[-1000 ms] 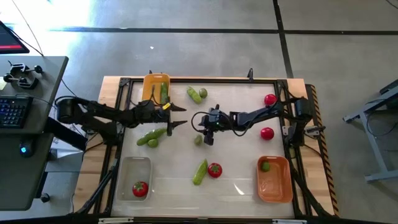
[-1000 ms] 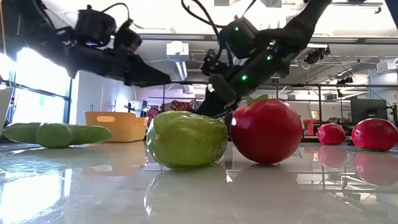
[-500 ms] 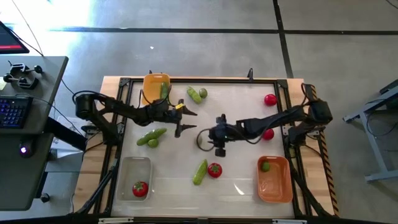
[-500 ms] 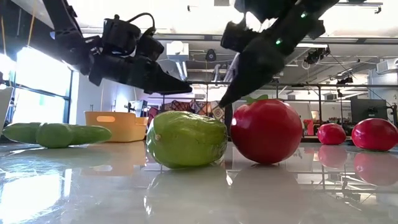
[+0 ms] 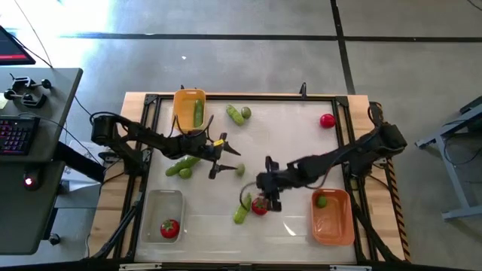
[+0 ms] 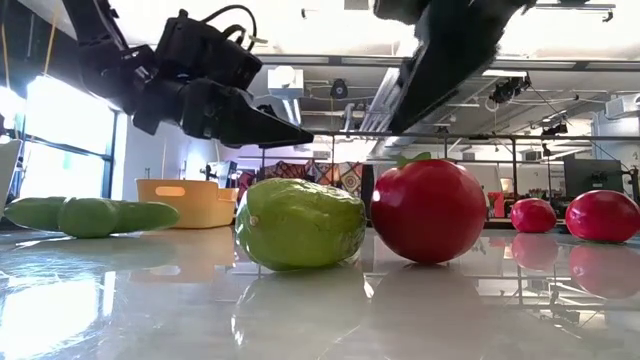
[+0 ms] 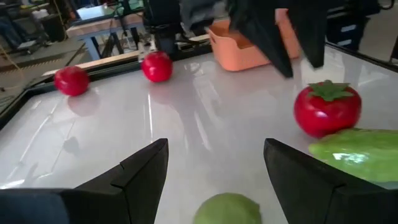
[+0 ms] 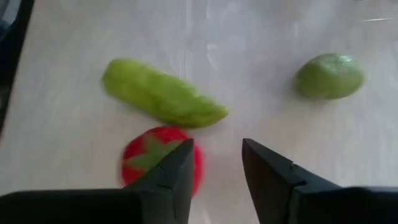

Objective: Sort produce into baskets
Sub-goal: Put the red tomato into the gray bin

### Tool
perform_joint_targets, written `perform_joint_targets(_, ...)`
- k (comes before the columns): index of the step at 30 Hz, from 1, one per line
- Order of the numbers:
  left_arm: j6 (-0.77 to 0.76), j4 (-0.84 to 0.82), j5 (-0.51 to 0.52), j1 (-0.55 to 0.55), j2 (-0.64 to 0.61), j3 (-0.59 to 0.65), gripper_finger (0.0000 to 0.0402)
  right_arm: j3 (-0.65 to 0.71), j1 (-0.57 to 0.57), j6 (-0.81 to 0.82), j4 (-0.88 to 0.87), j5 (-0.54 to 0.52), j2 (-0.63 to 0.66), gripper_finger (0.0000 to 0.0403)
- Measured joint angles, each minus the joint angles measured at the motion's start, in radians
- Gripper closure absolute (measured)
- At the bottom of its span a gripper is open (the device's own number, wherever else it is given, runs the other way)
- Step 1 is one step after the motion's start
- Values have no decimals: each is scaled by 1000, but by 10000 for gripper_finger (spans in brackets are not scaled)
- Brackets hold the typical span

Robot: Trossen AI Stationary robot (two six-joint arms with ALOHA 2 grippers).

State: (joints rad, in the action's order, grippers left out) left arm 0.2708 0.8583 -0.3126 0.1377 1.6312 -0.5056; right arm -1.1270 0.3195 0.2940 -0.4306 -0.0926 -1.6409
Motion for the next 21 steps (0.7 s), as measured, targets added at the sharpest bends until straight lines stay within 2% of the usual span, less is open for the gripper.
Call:
perform_joint_targets(3, -23, 0, 8, -19, 0, 0, 149, -27, 49, 41, -16, -22, 0, 236)
perform_joint_targets(9, -42, -1, 10, -49, 0, 0, 149, -32, 95, 153, -43, -93, -1, 134)
perform_joint_targets(12, -42, -1, 12, -61, 0, 0, 149, -32, 102, 178, -40, -95, -1, 96)
perform_joint_targets(16, -50, -1, 50, -76, 0, 0, 149, -32, 101, 206, -32, -95, -22, 70)
perform_joint_targets(21, -51, -1, 63, -94, 0, 0, 149, -31, 100, 207, -21, -95, -68, 64)
